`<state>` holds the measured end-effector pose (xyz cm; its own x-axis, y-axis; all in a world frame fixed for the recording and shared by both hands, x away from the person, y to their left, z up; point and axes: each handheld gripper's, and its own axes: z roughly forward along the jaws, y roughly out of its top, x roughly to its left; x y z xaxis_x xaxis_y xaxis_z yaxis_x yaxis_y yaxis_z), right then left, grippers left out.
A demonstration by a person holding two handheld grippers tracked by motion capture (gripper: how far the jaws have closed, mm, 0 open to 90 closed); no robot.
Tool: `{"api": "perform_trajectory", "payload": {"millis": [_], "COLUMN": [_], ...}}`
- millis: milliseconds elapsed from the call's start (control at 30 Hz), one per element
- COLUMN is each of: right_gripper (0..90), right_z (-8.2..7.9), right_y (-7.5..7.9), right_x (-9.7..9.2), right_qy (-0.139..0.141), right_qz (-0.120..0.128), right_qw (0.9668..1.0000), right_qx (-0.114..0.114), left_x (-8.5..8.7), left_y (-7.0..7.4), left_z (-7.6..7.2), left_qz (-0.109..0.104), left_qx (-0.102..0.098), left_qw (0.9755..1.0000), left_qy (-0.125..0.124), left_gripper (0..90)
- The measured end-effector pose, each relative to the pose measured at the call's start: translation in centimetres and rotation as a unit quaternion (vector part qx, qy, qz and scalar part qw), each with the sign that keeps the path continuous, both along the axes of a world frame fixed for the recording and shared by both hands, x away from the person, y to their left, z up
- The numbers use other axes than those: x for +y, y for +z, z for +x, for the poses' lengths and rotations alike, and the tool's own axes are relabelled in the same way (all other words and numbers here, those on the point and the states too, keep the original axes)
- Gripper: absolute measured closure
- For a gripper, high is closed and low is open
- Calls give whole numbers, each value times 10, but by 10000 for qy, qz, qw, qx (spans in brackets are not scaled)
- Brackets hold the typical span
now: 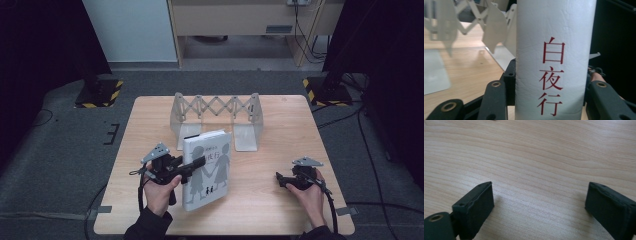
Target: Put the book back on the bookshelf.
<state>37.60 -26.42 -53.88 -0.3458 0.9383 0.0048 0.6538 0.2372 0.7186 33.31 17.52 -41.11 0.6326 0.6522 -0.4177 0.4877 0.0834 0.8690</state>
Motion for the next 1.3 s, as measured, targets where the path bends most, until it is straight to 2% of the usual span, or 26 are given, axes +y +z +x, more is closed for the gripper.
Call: {"api": "perform_trajectory", "payload": {"millis": [200, 433, 500, 567, 700, 867, 1000, 1133, 1300], "right_gripper": [48, 48, 48, 48, 48, 48, 48, 48, 48], "right_z": [1, 1, 1, 1, 1, 1, 1, 1, 1], "right_y": [0, 0, 0, 0, 0, 0, 0, 0, 0], "right_x": [0, 0, 0, 0, 0, 0, 0, 0, 0], "right_qy": [-63, -66, -65, -65, -65, -65, -65, -65, -65], "right_qz": [-15, -16, -17, -16, -16, -15, -17, -16, -16], "right_qw": [10000, 10000, 10000, 10000, 10000, 10000, 10000, 10000, 10000], "right_qx": [32, 33, 34, 33, 33, 34, 34, 34, 34], "left_x": [11, 21, 24, 26, 32, 37, 43, 43, 41], "left_y": [3, 6, 9, 11, 15, 21, 25, 24, 20], "left_z": [3, 8, 11, 14, 21, 30, 38, 44, 58], "left_qz": [272, 348, 485, 531, 551, 649, 594, 624, 603], "left_qx": [-79, -148, -227, -259, -298, -391, -409, -436, -378], "left_qw": [9991, 9977, 9963, 9954, 9942, 9913, 9897, 9869, 9857], "left_qy": [315, 566, 673, 750, 879, 1074, 1235, 1423, 1529], "left_gripper": [522, 522, 522, 522, 522, 522, 522, 522, 522]}}
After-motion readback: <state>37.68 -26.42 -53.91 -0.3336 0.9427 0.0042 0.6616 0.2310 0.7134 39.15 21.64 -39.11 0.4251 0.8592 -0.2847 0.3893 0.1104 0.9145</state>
